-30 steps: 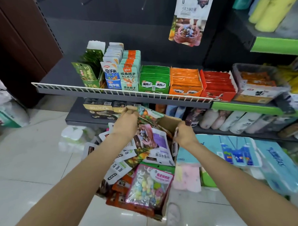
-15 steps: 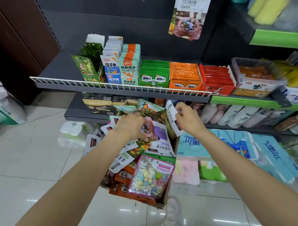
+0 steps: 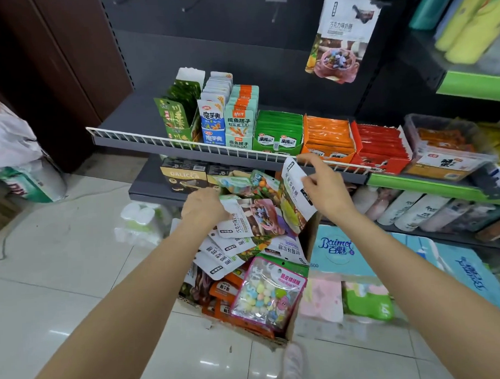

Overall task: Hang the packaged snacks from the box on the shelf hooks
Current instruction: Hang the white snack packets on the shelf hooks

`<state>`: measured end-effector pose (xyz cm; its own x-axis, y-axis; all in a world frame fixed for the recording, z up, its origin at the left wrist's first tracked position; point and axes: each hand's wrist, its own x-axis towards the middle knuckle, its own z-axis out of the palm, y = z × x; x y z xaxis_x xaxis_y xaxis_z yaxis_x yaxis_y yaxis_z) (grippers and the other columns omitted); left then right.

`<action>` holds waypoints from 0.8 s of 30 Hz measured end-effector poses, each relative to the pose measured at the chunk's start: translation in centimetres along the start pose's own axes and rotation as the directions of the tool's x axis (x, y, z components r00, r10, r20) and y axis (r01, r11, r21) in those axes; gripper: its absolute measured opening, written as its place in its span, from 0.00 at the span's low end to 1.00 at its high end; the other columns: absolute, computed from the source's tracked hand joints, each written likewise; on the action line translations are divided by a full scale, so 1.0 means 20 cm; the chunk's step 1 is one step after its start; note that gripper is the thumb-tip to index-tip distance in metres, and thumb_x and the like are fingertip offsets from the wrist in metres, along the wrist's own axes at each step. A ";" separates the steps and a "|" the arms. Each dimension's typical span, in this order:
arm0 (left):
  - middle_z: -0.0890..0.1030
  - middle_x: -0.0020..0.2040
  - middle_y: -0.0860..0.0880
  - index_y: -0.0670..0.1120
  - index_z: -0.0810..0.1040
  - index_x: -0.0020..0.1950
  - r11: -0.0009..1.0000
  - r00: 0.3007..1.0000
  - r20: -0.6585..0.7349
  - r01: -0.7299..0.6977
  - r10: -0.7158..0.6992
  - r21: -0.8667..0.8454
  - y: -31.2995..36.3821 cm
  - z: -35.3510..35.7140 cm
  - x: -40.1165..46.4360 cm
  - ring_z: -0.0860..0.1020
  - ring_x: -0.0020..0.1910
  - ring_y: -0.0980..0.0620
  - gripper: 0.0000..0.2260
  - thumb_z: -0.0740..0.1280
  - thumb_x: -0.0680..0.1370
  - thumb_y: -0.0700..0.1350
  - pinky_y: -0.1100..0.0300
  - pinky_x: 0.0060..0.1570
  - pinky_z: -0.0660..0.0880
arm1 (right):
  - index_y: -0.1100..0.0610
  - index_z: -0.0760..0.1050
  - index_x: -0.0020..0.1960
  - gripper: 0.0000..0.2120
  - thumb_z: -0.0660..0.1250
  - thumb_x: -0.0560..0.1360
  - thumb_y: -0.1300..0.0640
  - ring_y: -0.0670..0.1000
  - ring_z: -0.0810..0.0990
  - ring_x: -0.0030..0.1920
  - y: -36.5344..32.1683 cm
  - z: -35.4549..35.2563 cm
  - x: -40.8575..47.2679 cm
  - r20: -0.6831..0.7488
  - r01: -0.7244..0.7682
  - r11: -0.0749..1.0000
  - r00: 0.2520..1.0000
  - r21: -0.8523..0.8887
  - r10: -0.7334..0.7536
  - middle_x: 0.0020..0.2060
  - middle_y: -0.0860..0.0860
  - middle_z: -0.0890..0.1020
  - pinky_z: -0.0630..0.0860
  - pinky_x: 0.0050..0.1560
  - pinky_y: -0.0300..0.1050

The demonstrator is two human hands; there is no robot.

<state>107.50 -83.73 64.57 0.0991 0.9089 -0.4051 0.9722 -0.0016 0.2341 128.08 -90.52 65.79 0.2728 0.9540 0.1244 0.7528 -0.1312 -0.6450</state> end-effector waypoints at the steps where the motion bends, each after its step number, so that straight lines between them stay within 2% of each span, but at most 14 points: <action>1: 0.77 0.55 0.43 0.39 0.74 0.56 1.000 1.000 0.009 0.005 -0.005 -0.020 0.00 0.00 0.00 0.76 0.56 0.43 0.21 0.72 0.72 0.52 0.53 0.49 0.74 | 0.50 0.66 0.68 0.22 0.58 0.78 0.67 0.46 0.63 0.21 0.00 0.00 0.00 0.012 0.023 1.000 1.000 -0.006 -0.023 0.22 0.49 0.69 0.58 0.23 0.34; 3: 0.77 0.53 0.43 0.40 0.73 0.51 0.996 1.000 0.001 0.025 -0.025 -0.084 -0.01 0.01 0.00 0.77 0.54 0.42 0.18 0.74 0.72 0.50 0.53 0.44 0.73 | 0.50 0.69 0.68 0.23 0.57 0.77 0.68 0.45 0.63 0.21 -0.02 0.00 0.00 0.039 0.057 0.998 0.998 -0.026 -0.056 0.22 0.46 0.69 0.61 0.24 0.31; 5: 0.77 0.51 0.44 0.42 0.72 0.48 0.989 0.998 -0.032 0.050 -0.055 -0.142 -0.01 0.02 0.00 0.77 0.54 0.42 0.15 0.74 0.72 0.48 0.53 0.44 0.72 | 0.54 0.76 0.63 0.18 0.58 0.77 0.68 0.42 0.67 0.25 -0.05 0.00 -0.01 0.057 0.070 0.997 0.996 -0.046 -0.067 0.27 0.41 0.73 0.64 0.28 0.27; 7: 0.78 0.53 0.44 0.41 0.73 0.49 0.978 0.996 -0.050 0.061 -0.073 -0.199 -0.01 0.04 0.00 0.78 0.53 0.42 0.13 0.72 0.73 0.47 0.53 0.46 0.73 | 0.56 0.80 0.56 0.14 0.60 0.78 0.66 0.41 0.75 0.33 -0.08 0.00 -0.01 0.065 0.065 0.996 0.996 -0.060 -0.061 0.38 0.46 0.82 0.68 0.36 0.29; 8: 0.78 0.54 0.43 0.40 0.74 0.51 0.972 0.995 -0.068 0.050 -0.067 -0.231 0.00 0.04 0.00 0.78 0.53 0.41 0.12 0.70 0.74 0.46 0.52 0.47 0.74 | 0.56 0.81 0.54 0.12 0.60 0.78 0.65 0.43 0.77 0.37 -0.09 0.00 -0.01 0.065 0.058 0.996 0.996 -0.070 -0.054 0.44 0.49 0.84 0.69 0.41 0.31; 9: 0.78 0.54 0.42 0.40 0.75 0.53 0.964 0.994 -0.096 0.023 -0.050 -0.266 0.01 0.04 0.00 0.77 0.53 0.40 0.11 0.69 0.75 0.44 0.52 0.47 0.73 | 0.56 0.81 0.53 0.12 0.60 0.78 0.64 0.44 0.76 0.37 -0.09 0.00 -0.01 0.070 0.053 0.995 0.996 -0.083 -0.048 0.46 0.51 0.84 0.68 0.41 0.31; 11: 0.79 0.53 0.40 0.39 0.75 0.50 0.943 0.985 -0.170 -0.083 0.029 -0.323 0.04 0.01 -0.01 0.77 0.52 0.39 0.07 0.67 0.76 0.42 0.52 0.47 0.73 | 0.58 0.81 0.53 0.14 0.57 0.78 0.64 0.46 0.72 0.29 -0.09 -0.03 0.00 0.100 0.052 0.992 0.994 -0.111 -0.041 0.44 0.53 0.83 0.66 0.31 0.29; 13: 0.80 0.51 0.39 0.39 0.74 0.49 0.910 0.957 -0.250 -0.228 0.145 -0.346 0.10 -0.04 -0.03 0.78 0.50 0.40 0.05 0.67 0.77 0.41 0.54 0.44 0.73 | 0.58 0.80 0.56 0.17 0.54 0.78 0.66 0.47 0.71 0.27 -0.09 -0.07 0.01 0.148 0.056 0.989 0.988 -0.139 -0.035 0.46 0.53 0.83 0.66 0.28 0.29; 15: 0.80 0.47 0.42 0.41 0.73 0.54 0.855 0.903 -0.322 -0.392 0.286 -0.341 0.17 -0.10 -0.08 0.78 0.46 0.43 0.08 0.67 0.77 0.40 0.57 0.41 0.71 | 0.59 0.80 0.57 0.17 0.57 0.77 0.69 0.44 0.77 0.36 -0.09 -0.13 0.01 0.167 0.089 0.978 0.984 -0.186 -0.058 0.48 0.53 0.82 0.69 0.38 0.25; 16: 0.79 0.44 0.45 0.42 0.71 0.56 0.817 0.869 -0.340 -0.469 0.359 -0.336 0.20 -0.13 -0.12 0.78 0.43 0.45 0.10 0.67 0.77 0.39 0.57 0.39 0.71 | 0.58 0.80 0.57 0.15 0.60 0.76 0.69 0.46 0.79 0.44 -0.09 -0.16 0.01 0.149 0.102 0.974 0.986 -0.205 -0.072 0.49 0.53 0.82 0.73 0.47 0.32; 17: 0.79 0.42 0.46 0.44 0.71 0.55 0.782 0.833 -0.352 -0.536 0.427 -0.318 0.25 -0.15 -0.15 0.78 0.41 0.46 0.09 0.67 0.77 0.38 0.57 0.38 0.73 | 0.57 0.81 0.55 0.13 0.63 0.75 0.67 0.49 0.80 0.50 -0.09 -0.20 0.02 0.120 0.101 0.970 0.990 -0.221 -0.075 0.50 0.52 0.83 0.75 0.52 0.41; 18: 0.79 0.40 0.46 0.44 0.73 0.53 0.757 0.797 -0.360 -0.588 0.485 -0.284 0.29 -0.18 -0.17 0.79 0.41 0.46 0.07 0.66 0.77 0.37 0.56 0.40 0.74 | 0.55 0.82 0.52 0.09 0.66 0.75 0.63 0.51 0.80 0.52 -0.10 -0.23 0.02 0.088 0.098 0.964 0.993 -0.246 -0.078 0.49 0.52 0.83 0.75 0.51 0.45; 21: 0.83 0.43 0.45 0.43 0.82 0.48 0.717 0.721 -0.384 -0.672 0.576 -0.185 0.42 -0.25 -0.20 0.79 0.47 0.47 0.05 0.67 0.76 0.38 0.54 0.53 0.75 | 0.51 0.82 0.48 0.05 0.68 0.75 0.53 0.51 0.75 0.50 -0.13 -0.35 0.04 -0.005 0.118 0.918 0.992 -0.378 -0.129 0.46 0.49 0.79 0.69 0.41 0.44; 24: 0.84 0.46 0.44 0.43 0.84 0.50 0.688 0.679 -0.392 -0.712 0.621 -0.143 0.53 -0.34 -0.21 0.79 0.48 0.48 0.07 0.69 0.76 0.44 0.56 0.54 0.73 | 0.53 0.83 0.47 0.06 0.70 0.73 0.52 0.50 0.69 0.52 -0.14 -0.43 0.07 -0.072 0.187 0.877 0.967 -0.443 -0.242 0.46 0.49 0.71 0.71 0.43 0.47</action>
<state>115.94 -84.64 74.79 0.5876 0.7795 0.2170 0.5675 -0.5882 0.5761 131.53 -91.07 74.35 0.1246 0.9353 0.3312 0.9765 -0.0564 -0.2080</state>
